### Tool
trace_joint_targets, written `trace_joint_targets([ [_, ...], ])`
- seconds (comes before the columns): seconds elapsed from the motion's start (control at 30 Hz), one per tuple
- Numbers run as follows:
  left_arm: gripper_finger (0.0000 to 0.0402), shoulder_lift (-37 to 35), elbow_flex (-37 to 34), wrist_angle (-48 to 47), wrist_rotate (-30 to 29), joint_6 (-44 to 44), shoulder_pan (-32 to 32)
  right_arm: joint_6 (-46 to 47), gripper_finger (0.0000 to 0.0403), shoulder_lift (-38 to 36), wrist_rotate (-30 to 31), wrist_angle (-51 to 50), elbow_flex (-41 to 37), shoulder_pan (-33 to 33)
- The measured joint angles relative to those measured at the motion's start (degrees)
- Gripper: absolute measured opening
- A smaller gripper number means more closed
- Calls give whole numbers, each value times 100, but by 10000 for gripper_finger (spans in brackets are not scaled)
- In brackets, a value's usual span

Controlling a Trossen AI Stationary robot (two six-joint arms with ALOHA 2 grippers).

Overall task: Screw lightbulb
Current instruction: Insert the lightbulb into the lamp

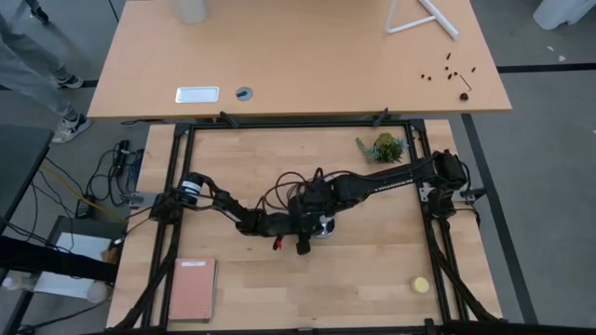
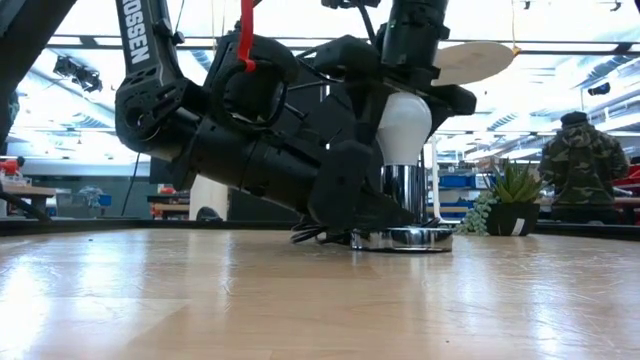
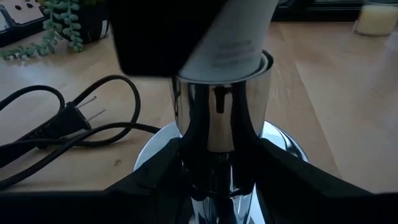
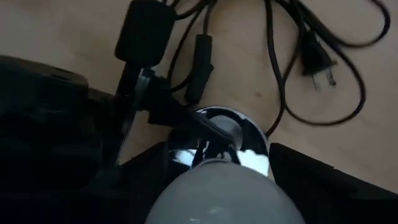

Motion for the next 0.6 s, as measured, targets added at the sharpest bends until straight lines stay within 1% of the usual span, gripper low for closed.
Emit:
trace_joint_targets([
  [0.27,195,-5,4,-62,13,49,-7,-1047,294,-467,139,282,0,-123],
  [0.5,195,-5,4,-67,18,71,-9,-2080,300,-1218,36,-213,0,-2],
  [0.6,195,-5,4,-70,18,76,-9,-2597,298,-1476,286,-552,0,253],
])
